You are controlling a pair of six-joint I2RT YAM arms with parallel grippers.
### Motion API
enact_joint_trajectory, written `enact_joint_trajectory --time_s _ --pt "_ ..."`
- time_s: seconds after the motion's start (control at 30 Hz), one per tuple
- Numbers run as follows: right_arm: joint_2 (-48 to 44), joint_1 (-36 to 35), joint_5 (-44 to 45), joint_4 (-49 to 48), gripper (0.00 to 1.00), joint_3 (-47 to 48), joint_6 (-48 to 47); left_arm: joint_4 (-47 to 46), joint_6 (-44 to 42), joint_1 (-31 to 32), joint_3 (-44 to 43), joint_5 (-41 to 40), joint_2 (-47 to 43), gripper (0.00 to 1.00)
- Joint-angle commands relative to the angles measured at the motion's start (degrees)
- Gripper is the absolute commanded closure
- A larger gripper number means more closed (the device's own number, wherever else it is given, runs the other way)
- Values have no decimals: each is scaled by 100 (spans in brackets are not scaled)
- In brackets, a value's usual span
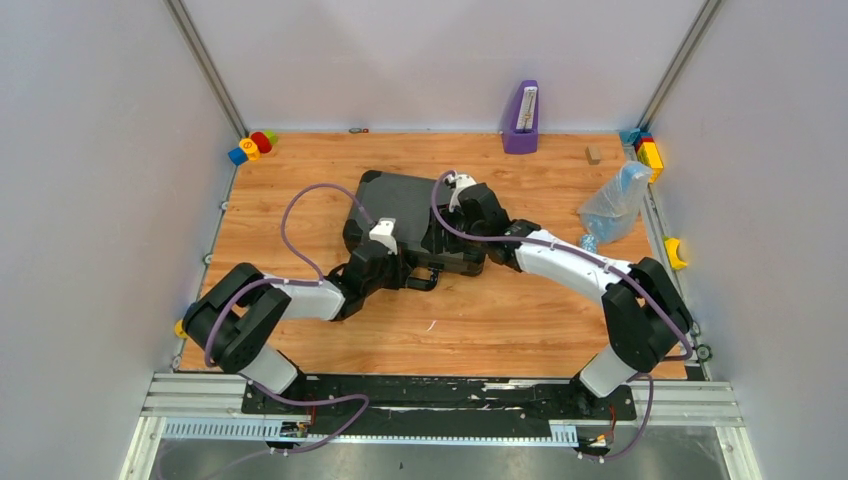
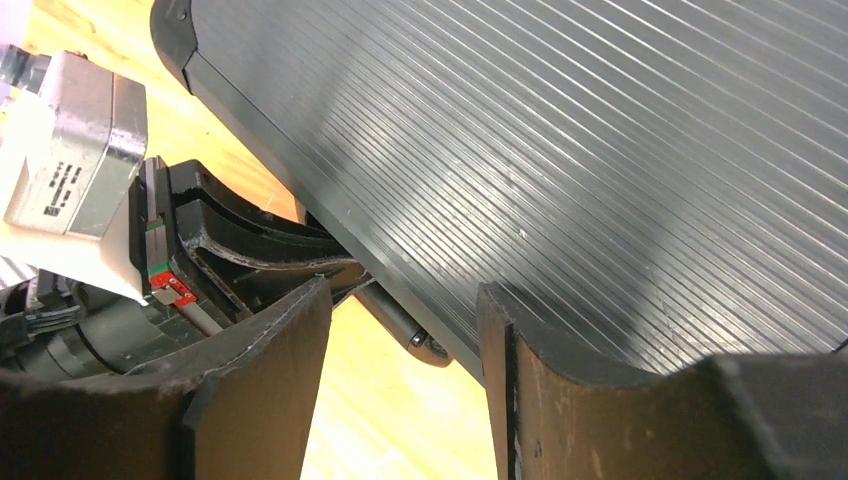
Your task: Pack up texas hold em set
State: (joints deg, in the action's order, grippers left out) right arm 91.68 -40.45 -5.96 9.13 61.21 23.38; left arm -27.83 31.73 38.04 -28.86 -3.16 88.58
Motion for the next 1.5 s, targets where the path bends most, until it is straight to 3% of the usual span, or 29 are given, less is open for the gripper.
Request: enact_joint_trajectory --time_s 0.0,0.17,0.27,0.33,0.4,0.53,0.6,0.77,0.87,0.97,1.0,1.03,1.1,1.23,1.4,1.47 --pt "232 73 -459 1157 43 -486 305 -383 -466 -107 286 -1274 541 100" --pt "-616 136 -278 820 42 -822 404 -415 -530 -81 451 -1146 193 100" --pt "-1606 134 313 645 40 -1092 407 186 -478 -73 486 -975 -694 100" --pt "-2121 144 859 578 37 -1227 336 638 -508 -76 486 -918 -1362 94" --pt "-2541 159 1371 519 33 -1330 290 1088 -533 -76 475 -947 -2069 74" --pt "-3229 201 2553 486 15 -1483 279 1875 -619 -73 446 -1320 -3349 16" --pt "-3605 233 3103 348 5 -1710 252 2177 -729 -80 434 -1668 -3838 3" --pt "-4615 301 4447 -1683 0 -3198 -679 2655 -1420 -87 310 -2613 -4497 0" --pt "-4888 560 4618 -2586 0 -3763 -1224 2456 -2010 -95 394 -3325 -4733 0" --pt "-4565 1173 4244 -2984 0 -3953 -1862 1155 -3228 -98 1000 -4139 -4880 0" --pt "-4390 1535 4008 -2897 0 -3908 -1824 774 -3565 -129 1191 -4214 -4914 0" --pt "-4210 1906 3801 -2745 0 -3873 -1551 -171 -4117 -182 1645 -4233 -4917 0" --pt "-3997 2729 3067 -2942 0 -4082 -1107 -1077 -4178 -673 2119 -4052 -4911 0" --pt "-3523 3512 2320 -4383 2 -4611 -1192 -1099 -3190 -2677 2340 -2334 -4710 0" --pt "-2047 3526 2594 -5349 6 -4505 -1626 -2169 -3425 -3175 1925 -1691 -3109 0" --pt "-1686 3521 2425 -5573 1 -4345 -1987 -2232 -3477 -3234 1562 -1529 -2427 1"
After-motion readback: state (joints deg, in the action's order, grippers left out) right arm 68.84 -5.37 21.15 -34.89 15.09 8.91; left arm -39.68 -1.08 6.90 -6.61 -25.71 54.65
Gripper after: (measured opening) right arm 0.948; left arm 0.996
